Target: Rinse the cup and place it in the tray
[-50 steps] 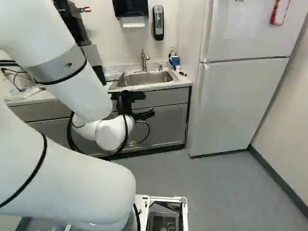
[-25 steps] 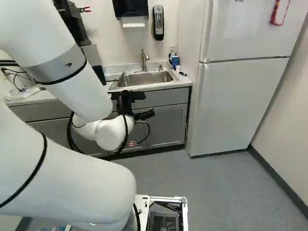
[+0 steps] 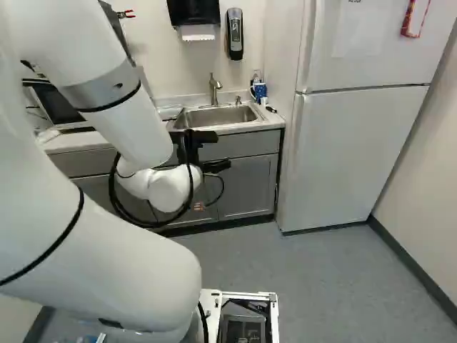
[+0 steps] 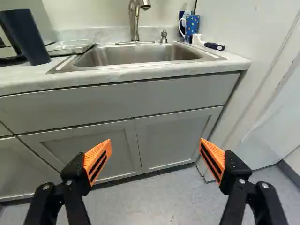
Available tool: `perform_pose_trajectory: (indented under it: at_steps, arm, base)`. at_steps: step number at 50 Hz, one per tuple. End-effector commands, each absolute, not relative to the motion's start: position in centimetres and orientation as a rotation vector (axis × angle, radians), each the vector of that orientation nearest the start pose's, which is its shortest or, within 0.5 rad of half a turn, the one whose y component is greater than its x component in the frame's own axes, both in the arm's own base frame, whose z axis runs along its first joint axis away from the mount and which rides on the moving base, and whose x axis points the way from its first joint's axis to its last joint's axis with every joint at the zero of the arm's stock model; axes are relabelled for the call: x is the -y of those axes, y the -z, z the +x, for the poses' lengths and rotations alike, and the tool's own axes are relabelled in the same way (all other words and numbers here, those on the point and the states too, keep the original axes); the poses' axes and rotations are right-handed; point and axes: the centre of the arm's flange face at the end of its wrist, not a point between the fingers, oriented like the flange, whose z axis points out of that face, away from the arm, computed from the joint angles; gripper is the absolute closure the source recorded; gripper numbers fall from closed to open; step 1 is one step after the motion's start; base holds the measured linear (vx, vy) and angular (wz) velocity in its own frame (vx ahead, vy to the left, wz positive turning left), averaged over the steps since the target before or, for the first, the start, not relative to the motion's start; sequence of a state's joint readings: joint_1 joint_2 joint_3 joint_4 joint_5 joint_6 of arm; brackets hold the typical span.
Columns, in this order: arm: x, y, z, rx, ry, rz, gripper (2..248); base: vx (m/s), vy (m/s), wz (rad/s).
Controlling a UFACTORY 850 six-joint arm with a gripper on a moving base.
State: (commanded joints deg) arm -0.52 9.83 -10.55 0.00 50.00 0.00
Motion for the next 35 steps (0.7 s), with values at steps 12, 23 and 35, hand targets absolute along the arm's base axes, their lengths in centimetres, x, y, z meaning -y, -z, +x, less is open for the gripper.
perform_pose_trajectory:
  at_steps: [12,23,35]
  arm:
    - [0.3,-38.2,32.9,-0.013,1.845,-2.550,3]
    - [0.3,-39.3,34.4,-0.013,1.880,-2.525,3]
    - [0.4,-40.6,35.6,-0.012,1.918,-2.496,3]
  base:
    - [0.000,0.000,0.000]
    - [0.000,0.000,0.000]
    - [0.000,0.000,0.000]
